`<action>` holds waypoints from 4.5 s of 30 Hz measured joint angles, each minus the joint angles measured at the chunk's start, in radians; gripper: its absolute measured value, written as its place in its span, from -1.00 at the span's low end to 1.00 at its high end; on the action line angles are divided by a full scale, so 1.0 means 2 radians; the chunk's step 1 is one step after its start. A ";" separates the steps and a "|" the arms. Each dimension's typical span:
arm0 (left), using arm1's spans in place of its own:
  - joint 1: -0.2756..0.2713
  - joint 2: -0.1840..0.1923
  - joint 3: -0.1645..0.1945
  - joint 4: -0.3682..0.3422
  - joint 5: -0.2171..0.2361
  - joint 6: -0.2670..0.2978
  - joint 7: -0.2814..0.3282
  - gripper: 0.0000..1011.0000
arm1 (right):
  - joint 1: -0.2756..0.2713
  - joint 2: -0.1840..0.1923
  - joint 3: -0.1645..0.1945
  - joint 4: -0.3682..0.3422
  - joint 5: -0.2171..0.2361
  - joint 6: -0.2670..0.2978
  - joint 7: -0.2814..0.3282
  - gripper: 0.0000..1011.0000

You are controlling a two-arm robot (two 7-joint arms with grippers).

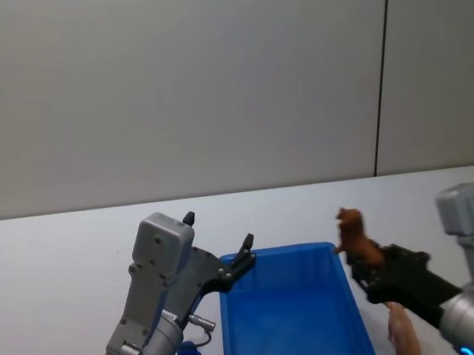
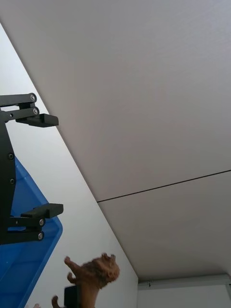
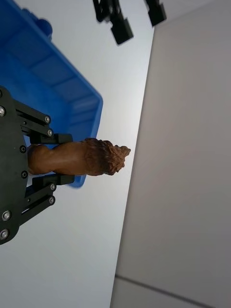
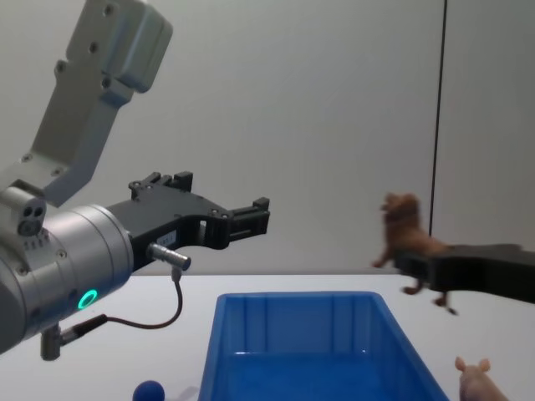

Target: Pick up the two dolls from the table and place them into the box.

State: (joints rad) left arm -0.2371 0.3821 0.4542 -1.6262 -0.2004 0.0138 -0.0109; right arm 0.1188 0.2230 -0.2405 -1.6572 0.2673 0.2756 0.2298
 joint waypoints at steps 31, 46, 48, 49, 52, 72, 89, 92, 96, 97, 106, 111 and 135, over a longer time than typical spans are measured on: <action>0.000 0.000 0.000 0.000 0.000 0.000 0.000 0.98 | 0.062 -0.045 -0.031 0.066 -0.004 0.025 0.058 0.96; 0.000 0.000 0.000 0.000 0.000 0.000 0.000 0.98 | 0.024 -0.020 -0.020 0.012 -0.007 0.029 -0.004 0.98; 0.000 0.000 0.000 0.000 0.000 0.000 0.000 0.98 | 0.014 -0.014 -0.017 0.000 -0.008 0.029 -0.018 0.98; 0.000 0.000 0.000 0.000 0.000 0.000 0.000 0.98 | 0.008 -0.010 -0.016 -0.007 -0.008 0.029 -0.026 0.98; 0.000 0.000 0.000 0.000 0.000 0.000 0.000 0.98 | -0.005 -0.003 -0.013 -0.019 -0.008 0.028 -0.042 0.98; 0.000 0.000 0.000 0.000 0.000 0.000 0.000 0.98 | -0.066 0.026 -0.005 -0.052 -0.017 0.031 -0.102 0.98; 0.000 0.000 0.000 0.000 0.000 0.000 0.000 0.98 | -0.076 0.020 -0.014 -0.020 -0.034 0.034 -0.100 0.98; 0.000 0.000 0.000 0.000 0.000 0.000 0.000 0.98 | -0.074 0.017 -0.016 -0.012 -0.039 0.032 -0.097 0.98; 0.000 0.000 0.000 0.000 0.000 0.000 0.000 0.98 | -0.070 0.013 -0.018 -0.002 -0.045 0.029 -0.093 0.98; 0.000 0.000 0.000 0.000 0.000 0.000 0.000 0.98 | -0.069 0.011 -0.019 0.002 -0.047 0.028 -0.091 0.98; 0.000 0.000 0.000 0.000 0.000 0.000 0.000 0.98 | -0.062 0.004 -0.022 0.019 -0.056 0.028 -0.090 0.83; 0.000 0.000 0.000 0.000 0.000 0.000 0.000 0.98 | -0.061 0.001 -0.022 0.022 -0.060 0.031 -0.098 0.54; 0.000 0.000 0.000 0.000 0.000 0.000 0.000 0.98 | -0.071 0.004 -0.015 -0.004 -0.066 0.006 -0.111 -0.27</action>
State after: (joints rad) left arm -0.2371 0.3821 0.4542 -1.6262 -0.2003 0.0139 -0.0109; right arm -0.0240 0.2303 -0.2708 -1.6643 0.1349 0.2867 0.0068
